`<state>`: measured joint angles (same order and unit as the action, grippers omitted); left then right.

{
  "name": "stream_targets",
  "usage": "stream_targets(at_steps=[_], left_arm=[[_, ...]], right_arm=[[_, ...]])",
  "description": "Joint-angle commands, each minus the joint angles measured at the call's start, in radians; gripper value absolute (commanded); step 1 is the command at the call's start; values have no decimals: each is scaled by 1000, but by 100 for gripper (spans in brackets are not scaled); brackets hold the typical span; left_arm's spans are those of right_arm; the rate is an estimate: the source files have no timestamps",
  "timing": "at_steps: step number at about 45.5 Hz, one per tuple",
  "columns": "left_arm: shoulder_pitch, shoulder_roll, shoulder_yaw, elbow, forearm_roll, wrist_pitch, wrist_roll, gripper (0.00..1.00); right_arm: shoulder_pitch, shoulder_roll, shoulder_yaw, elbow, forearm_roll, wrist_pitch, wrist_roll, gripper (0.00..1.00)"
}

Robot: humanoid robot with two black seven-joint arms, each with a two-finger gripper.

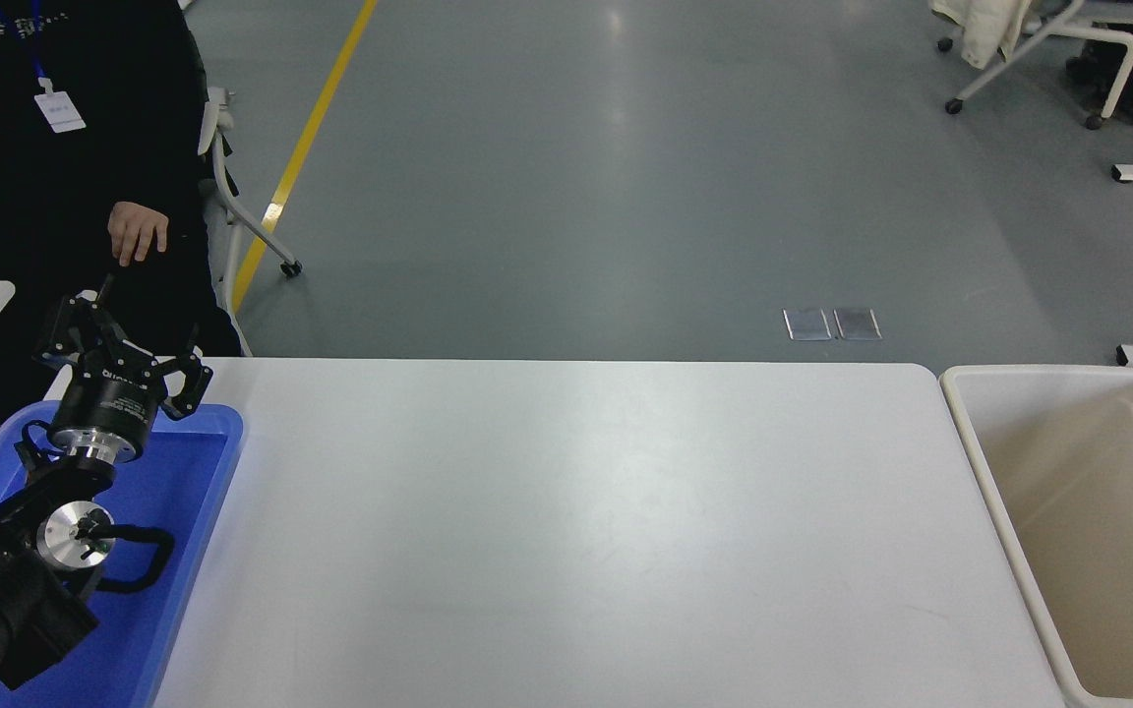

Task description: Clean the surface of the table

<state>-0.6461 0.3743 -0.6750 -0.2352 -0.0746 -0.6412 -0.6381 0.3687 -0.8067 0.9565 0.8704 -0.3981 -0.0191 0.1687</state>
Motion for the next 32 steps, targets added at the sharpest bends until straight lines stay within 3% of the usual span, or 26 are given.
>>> stream_targets(at_steps=[1, 18, 32], left_arm=[[-1, 0, 0, -1, -1, 0, 0, 100], [-1, 0, 0, -1, -1, 0, 0, 100], [-1, 0, 0, 0, 1, 0, 0, 100]], right_arm=[[-71, 44, 104, 188, -13, 11, 5, 100], [-50, 300, 102, 207, -91, 99, 140, 100], [56, 474, 73, 12, -165, 123, 189, 100]])
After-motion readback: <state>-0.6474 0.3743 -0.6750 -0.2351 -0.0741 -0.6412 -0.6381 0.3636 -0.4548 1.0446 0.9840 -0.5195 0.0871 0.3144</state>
